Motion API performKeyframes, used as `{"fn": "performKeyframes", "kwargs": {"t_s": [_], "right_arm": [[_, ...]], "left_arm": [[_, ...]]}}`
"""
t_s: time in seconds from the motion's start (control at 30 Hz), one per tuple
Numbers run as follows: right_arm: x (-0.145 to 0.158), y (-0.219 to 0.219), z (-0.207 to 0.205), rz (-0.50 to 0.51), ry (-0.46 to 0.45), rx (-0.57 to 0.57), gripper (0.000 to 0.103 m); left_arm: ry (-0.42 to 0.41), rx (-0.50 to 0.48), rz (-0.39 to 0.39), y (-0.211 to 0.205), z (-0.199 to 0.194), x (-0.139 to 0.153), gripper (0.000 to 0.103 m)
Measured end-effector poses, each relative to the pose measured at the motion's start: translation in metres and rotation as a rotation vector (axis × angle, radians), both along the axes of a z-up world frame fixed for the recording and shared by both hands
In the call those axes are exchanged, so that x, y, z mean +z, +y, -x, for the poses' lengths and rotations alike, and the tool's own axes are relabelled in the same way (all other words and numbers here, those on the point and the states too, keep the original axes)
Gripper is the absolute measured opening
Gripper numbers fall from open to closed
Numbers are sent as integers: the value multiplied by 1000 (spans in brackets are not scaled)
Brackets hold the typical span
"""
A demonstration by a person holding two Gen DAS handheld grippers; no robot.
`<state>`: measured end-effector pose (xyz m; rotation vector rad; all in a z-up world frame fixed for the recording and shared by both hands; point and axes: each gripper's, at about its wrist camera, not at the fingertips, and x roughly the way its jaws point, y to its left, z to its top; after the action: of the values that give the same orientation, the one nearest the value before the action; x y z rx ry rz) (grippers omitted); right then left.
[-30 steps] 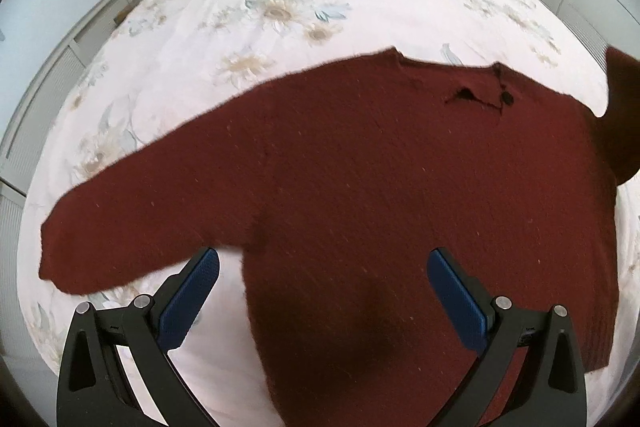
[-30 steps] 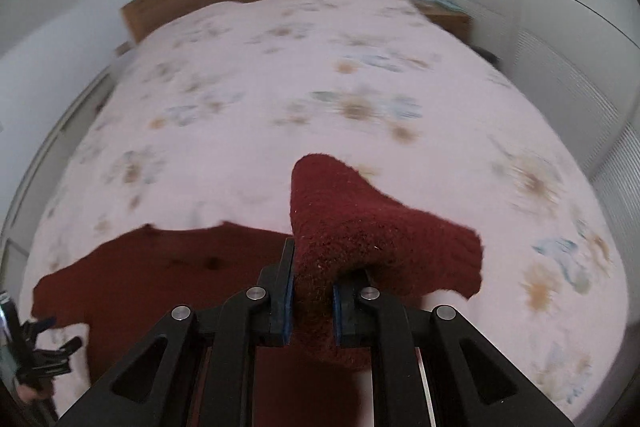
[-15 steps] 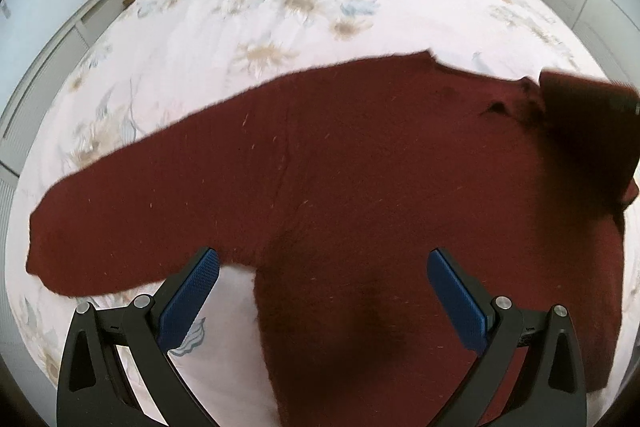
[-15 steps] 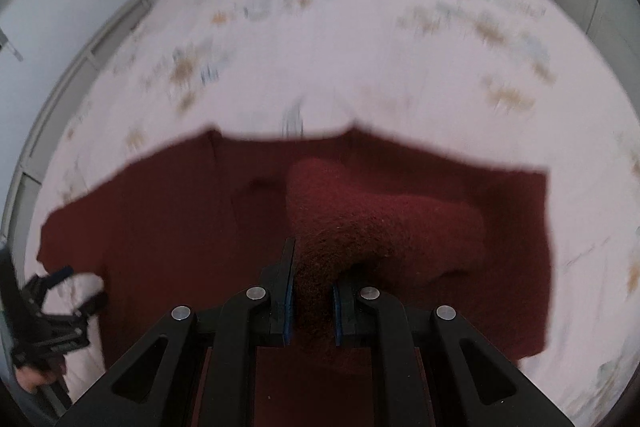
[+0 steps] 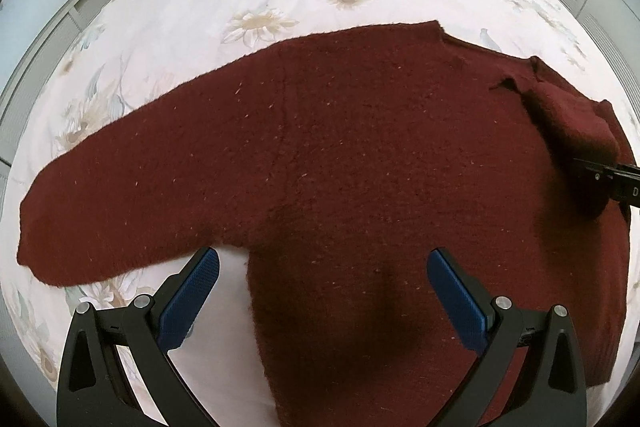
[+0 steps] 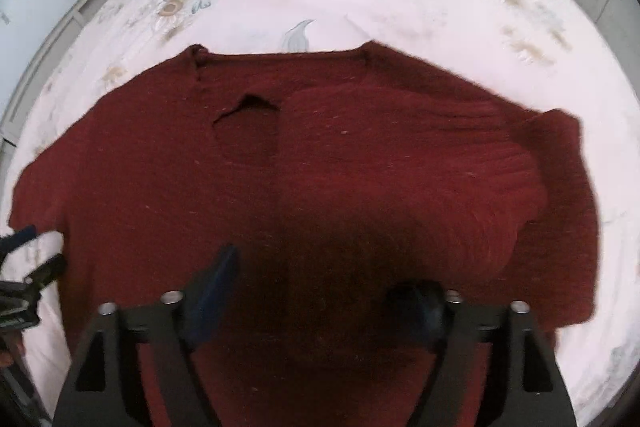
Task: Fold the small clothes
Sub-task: 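Carry the sleeve across the sweater body with the right gripper and release, then grasp the other sleeve cuff with the left gripper and lift it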
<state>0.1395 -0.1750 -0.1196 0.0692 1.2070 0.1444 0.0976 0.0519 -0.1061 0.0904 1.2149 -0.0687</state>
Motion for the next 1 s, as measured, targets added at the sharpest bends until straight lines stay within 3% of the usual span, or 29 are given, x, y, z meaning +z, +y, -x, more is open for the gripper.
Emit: {"fn": "performKeyframes", "kwargs": {"t_s": [0.13, 0.27, 0.53, 0.73, 1.0], "right_arm": [[6, -16, 17, 13, -25, 18, 87], [3, -39, 41, 26, -21, 16, 102], [2, -117, 82, 72, -48, -148, 102], [-9, -159, 98, 69, -32, -254, 102], [-18, -176, 104, 30, -27, -312, 102]], "left_arm": [[-11, -20, 11, -6, 0, 5, 102], [-14, -34, 35, -14, -1, 8, 102], [-18, -134, 47, -51, -8, 11, 102], [-37, -257, 28, -114, -21, 15, 102], [-61, -444, -40, -208, -32, 11, 102]]}}
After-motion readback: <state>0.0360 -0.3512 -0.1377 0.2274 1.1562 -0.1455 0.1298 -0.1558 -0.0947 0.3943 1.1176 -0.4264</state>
